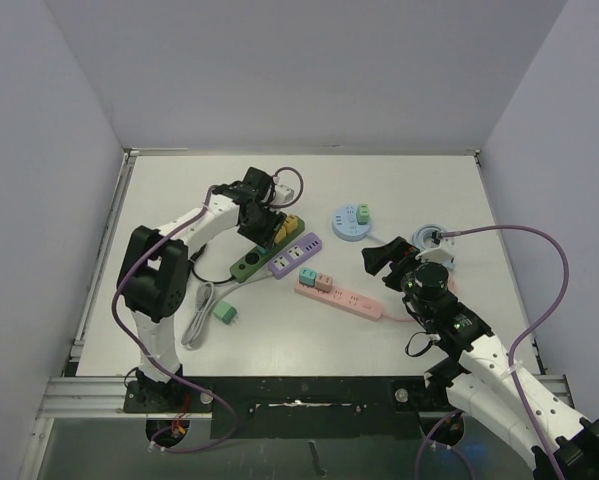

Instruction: Insert the plug

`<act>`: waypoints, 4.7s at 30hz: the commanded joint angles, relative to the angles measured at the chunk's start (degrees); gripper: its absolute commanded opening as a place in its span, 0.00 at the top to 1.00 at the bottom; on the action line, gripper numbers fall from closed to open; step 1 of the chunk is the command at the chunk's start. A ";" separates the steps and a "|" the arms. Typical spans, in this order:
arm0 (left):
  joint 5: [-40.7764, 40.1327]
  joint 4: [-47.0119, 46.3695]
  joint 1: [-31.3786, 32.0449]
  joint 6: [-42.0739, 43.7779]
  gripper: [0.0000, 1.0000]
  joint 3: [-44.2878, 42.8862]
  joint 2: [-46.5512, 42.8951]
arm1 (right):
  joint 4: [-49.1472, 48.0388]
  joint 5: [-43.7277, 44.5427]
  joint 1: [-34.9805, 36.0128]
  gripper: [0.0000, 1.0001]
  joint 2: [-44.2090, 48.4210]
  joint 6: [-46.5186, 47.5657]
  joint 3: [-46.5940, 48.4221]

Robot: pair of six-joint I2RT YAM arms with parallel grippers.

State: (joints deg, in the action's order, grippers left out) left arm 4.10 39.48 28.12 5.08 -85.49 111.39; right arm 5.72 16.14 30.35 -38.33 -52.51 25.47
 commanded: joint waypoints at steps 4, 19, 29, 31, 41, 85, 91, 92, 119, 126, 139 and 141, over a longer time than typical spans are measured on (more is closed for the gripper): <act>3.32 2.26 -1.66 -1.17 0.51 -3.89 -1.87 | -2.69 1.42 -0.36 0.02 0.12 0.17 0.37; 1.03 5.69 -1.19 -1.36 1.00 -2.85 1.93 | -3.07 1.46 -0.37 0.02 -0.78 0.51 0.28; -5.13 3.15 -0.51 -3.56 1.00 4.28 7.09 | -3.07 1.61 -0.41 0.02 -1.40 0.92 0.28; -6.29 1.88 -0.08 -3.89 1.00 4.98 7.08 | -3.12 1.65 -0.46 0.02 -1.47 0.92 0.32; -8.96 -2.13 1.06 -5.87 1.00 7.30 11.79 | -2.71 1.87 -0.54 0.02 -0.91 0.68 0.10; -4.02 -18.43 -11.65 -21.49 0.27 24.92 -61.14 | 7.00 1.98 29.66 0.05 -48.85 26.94 39.44; -9.97 -15.71 -11.77 -20.31 0.26 20.85 -64.74 | 12.89 0.38 36.22 0.10 -65.78 30.75 52.06; -10.09 -15.32 -11.77 -20.29 0.26 20.18 -64.92 | 12.65 -0.89 36.33 0.12 -67.25 30.80 53.09; -26.83 -12.62 -11.81 -23.10 0.26 16.68 -65.98 | 9.33 -7.03 37.85 0.30 -84.97 33.17 65.36; -25.11 -10.65 -11.82 -23.80 0.26 14.75 -64.95 | 7.94 -4.66 37.94 0.24 -85.05 31.53 64.59; -22.90 -6.77 -11.84 -27.41 0.26 12.46 -62.36 | 1.77 -0.95 36.59 0.50 -80.13 27.55 56.87; -21.69 -6.50 -11.82 -27.91 0.26 12.39 -62.07 | -0.85 0.09 36.32 0.54 -76.57 27.81 52.90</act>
State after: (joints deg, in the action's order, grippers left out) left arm -20.03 33.32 16.67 -21.02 -70.17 49.17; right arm 10.02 12.12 67.42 -122.21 -23.55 84.51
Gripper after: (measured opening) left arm 0.737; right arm 0.494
